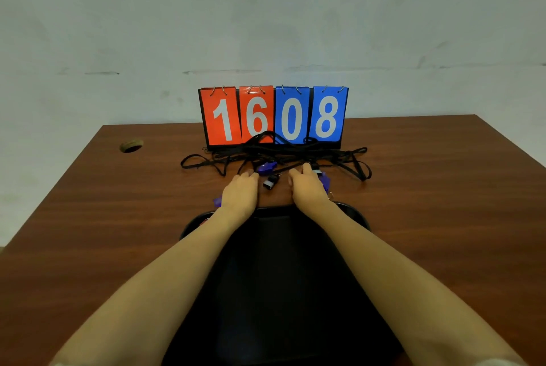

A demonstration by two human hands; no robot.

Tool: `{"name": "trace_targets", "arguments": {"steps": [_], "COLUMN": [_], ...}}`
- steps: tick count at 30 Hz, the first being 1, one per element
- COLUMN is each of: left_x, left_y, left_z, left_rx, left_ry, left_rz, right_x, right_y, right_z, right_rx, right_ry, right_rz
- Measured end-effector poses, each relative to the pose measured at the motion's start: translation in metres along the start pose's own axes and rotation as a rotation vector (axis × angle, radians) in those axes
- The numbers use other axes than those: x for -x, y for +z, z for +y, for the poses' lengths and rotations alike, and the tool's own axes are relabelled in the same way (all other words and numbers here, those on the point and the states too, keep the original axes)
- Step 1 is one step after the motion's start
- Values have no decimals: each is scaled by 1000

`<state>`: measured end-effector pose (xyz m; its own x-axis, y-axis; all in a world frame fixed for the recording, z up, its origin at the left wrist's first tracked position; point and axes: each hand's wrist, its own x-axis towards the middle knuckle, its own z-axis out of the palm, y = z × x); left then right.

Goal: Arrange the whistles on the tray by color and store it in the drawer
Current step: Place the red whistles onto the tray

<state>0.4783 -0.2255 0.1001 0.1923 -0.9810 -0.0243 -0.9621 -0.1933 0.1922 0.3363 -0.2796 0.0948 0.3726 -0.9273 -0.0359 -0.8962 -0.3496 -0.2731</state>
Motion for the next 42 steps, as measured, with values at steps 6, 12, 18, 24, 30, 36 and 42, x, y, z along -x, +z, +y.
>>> {"name": "trace_targets", "arguments": {"steps": [6,12,18,24,30,36,42], "left_x": [20,34,41,46,74,119,156], "left_y": [-8,-14,-17,-25,-36,-34,-32], "left_z": [-18,-37,-53,-55,-31,-23,-22], "left_rx": [20,-11,104,278,480,622,616], "left_ry": [-92,-300,-397,-191,-67,27,10], "left_rz": [-9,-10,-47,152,259,174,110], "right_x": [18,46,60,65,81,108,130], "right_y": [-7,-20,-17,-19,-26,-34,-33], "right_z": [5,0,-13,-28,-42,-47,-45], "right_rx": [-207,-284,-345,-458,-624,-828,-889], "right_ry": [77,-9,-4,8,35,-2,79], "right_rz": [87,100,65,77,79,-36,7]}}
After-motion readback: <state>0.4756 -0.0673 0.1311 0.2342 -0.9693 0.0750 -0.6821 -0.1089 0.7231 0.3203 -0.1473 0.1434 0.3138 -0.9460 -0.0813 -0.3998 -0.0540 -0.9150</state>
